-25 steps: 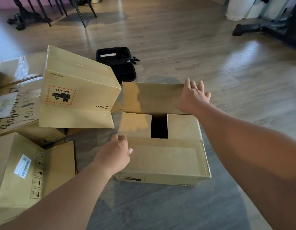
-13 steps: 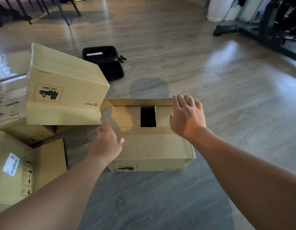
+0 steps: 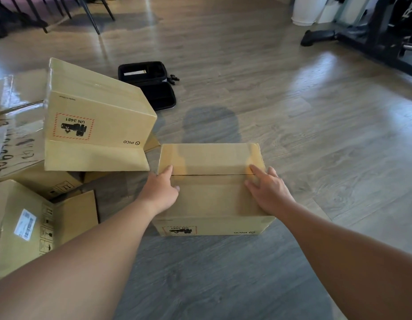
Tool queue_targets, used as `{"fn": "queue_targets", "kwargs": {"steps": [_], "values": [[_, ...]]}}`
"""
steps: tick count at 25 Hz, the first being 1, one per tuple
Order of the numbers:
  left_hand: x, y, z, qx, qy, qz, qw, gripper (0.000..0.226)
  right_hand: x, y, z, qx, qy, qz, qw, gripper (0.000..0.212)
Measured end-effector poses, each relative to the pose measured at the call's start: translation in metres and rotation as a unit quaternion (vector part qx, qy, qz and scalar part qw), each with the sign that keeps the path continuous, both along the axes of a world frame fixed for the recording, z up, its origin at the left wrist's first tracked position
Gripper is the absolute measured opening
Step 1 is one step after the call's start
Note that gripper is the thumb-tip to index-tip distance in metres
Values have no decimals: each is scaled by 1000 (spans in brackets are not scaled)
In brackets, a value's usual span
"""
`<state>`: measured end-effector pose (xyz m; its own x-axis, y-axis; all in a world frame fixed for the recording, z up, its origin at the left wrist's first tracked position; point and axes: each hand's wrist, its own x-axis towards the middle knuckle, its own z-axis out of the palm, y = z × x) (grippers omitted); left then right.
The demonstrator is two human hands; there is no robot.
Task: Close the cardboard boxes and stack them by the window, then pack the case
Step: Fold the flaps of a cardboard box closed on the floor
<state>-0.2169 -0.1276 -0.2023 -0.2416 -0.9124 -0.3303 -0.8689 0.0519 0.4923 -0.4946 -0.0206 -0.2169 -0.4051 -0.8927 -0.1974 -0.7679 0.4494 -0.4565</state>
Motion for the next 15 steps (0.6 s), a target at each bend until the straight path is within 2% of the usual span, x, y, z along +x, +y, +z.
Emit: {"fn": "queue_targets", "kwargs": {"steps": [5,9,12,15], "values": [[1,-5,-5,-41,39,68,996,71,8,-29,9,-37,40,-6,998,49],[30,-11,16,-58,64,110,990,70,33,-54,37,-73,68,33,994,48],[65,-8,61,-95,88,154,980,65,64,-65,69,-87,51,59,993,55],[117,8,142,-129,80,211,966,44,114,-74,140,-95,3,93,991,57]]}}
